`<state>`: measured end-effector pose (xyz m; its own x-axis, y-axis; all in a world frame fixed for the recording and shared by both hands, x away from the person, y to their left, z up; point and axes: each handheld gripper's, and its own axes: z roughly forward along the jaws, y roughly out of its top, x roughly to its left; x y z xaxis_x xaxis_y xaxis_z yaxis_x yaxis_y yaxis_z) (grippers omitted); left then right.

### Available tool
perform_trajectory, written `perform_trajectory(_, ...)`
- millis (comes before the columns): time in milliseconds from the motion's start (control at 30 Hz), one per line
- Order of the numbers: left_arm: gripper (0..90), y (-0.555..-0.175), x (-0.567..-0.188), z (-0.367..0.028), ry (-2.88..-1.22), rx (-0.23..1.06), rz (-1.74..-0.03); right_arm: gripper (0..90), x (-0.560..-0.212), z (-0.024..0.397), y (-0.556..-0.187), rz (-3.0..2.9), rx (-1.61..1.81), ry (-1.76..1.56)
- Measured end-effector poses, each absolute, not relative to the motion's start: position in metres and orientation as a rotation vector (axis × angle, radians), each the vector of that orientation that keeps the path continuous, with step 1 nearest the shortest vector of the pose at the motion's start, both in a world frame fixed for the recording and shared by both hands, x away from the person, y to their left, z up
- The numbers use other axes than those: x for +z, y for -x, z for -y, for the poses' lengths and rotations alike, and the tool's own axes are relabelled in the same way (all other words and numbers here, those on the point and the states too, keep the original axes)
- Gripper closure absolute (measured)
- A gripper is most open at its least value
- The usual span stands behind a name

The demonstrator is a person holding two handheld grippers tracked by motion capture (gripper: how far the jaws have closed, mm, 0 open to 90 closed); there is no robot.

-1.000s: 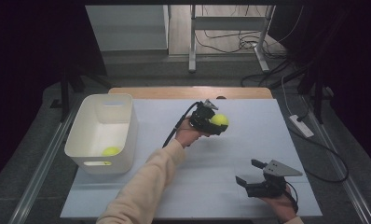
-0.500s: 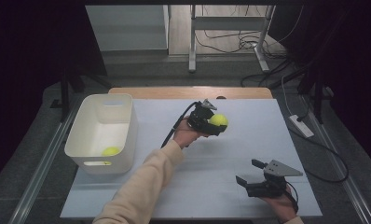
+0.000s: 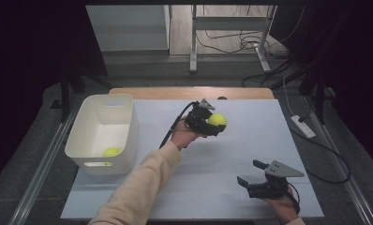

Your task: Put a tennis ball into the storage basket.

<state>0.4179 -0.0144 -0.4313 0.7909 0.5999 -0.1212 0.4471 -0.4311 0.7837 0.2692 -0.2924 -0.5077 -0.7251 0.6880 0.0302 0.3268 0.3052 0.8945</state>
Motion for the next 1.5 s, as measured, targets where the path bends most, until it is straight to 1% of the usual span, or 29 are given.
perform_trajectory(833,27.5,-0.404,-0.420,-0.011,-2.050,0.249,-0.792,8.4,-0.507,0.292,-0.269,-2.219,1.392,-0.907)
perform_trajectory(1500,27.5,-0.395,-0.413,-0.022,-2.036,0.284,-0.781,8.4,-0.507,0.292,-0.269,-2.218,1.390,-0.907)
